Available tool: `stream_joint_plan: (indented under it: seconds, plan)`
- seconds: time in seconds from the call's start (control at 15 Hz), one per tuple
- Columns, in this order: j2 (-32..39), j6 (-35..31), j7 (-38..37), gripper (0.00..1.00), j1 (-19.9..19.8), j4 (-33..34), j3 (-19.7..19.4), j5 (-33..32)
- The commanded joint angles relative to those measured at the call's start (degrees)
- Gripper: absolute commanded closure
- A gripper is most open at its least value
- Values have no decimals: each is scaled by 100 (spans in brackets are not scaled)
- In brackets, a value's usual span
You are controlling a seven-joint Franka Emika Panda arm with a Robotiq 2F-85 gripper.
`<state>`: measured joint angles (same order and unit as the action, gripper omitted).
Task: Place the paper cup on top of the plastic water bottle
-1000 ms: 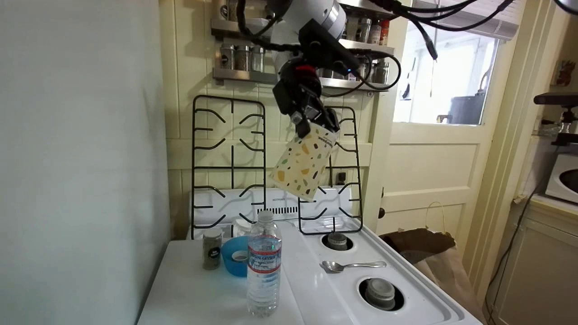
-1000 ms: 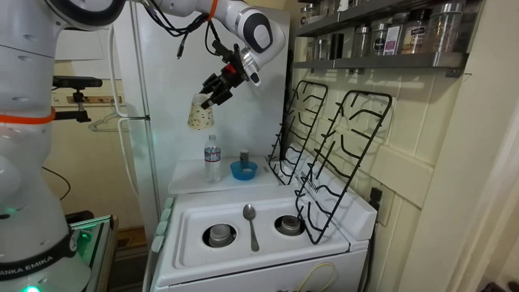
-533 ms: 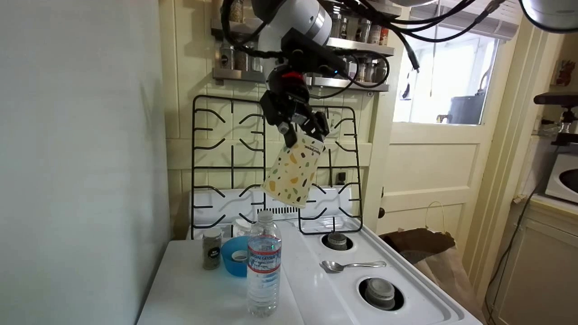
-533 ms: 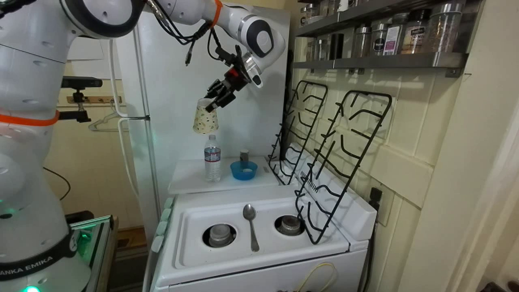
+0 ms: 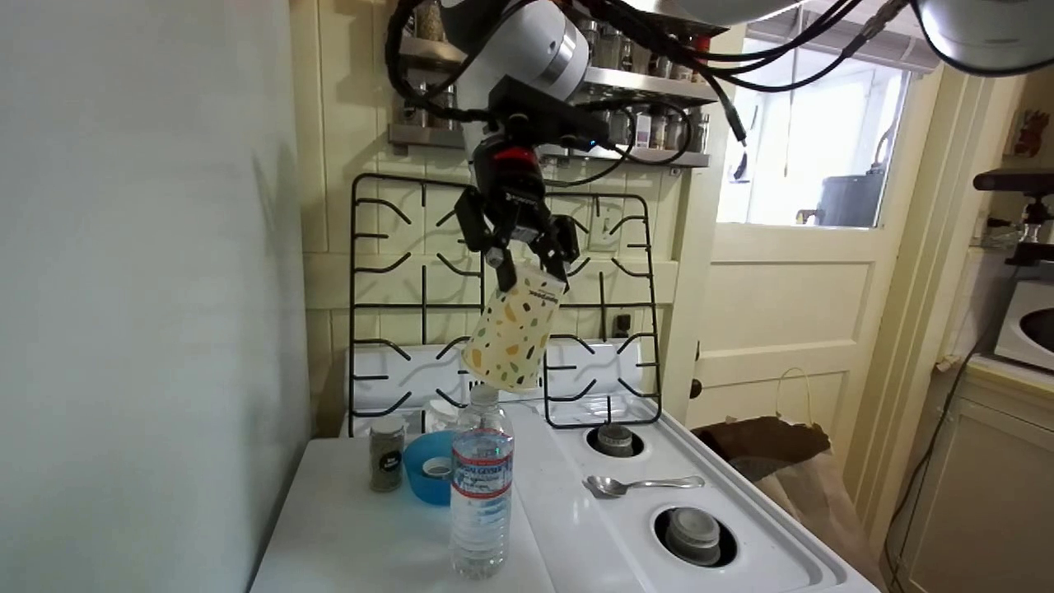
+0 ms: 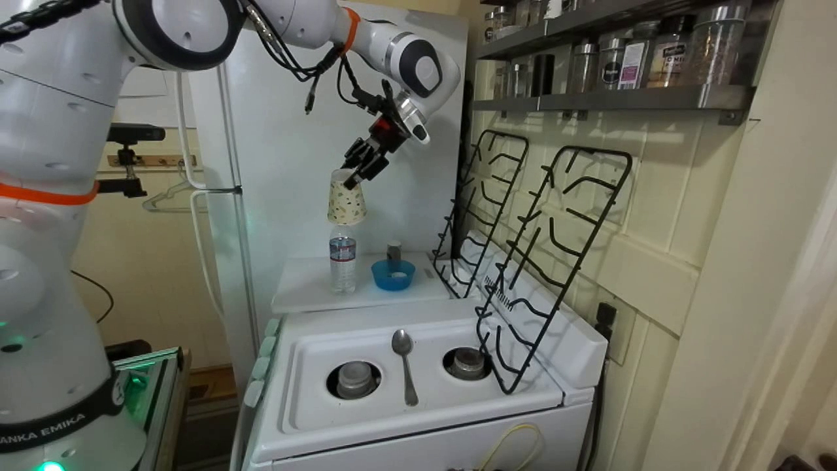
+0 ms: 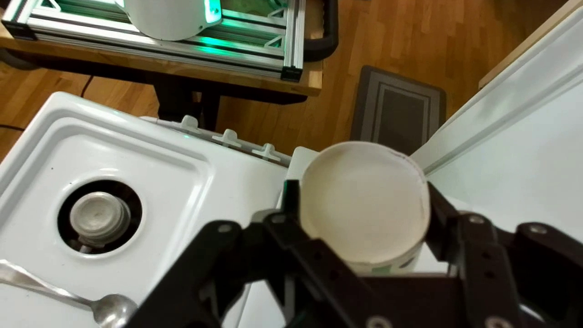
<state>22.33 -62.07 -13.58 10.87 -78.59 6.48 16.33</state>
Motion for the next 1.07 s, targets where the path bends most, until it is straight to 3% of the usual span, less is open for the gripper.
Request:
stream_joint_plan:
  seconds: [0.0,0.4,0.47,0.53,0.6,0.73,1.0]
  plan:
    - [157,-214,-165,62,148,140,-2,-154]
    - [343,-10,-252,62,209,231,30,-54]
    - [355,-32,-260,57,212,229,31,-31]
    - [371,-24,-261,12,219,235,31,-33]
    - [378,-46,-253,12,218,234,34,-9]
    - [393,-59,-237,1,216,251,40,18]
    - [356,-82,-210,0,201,255,50,52]
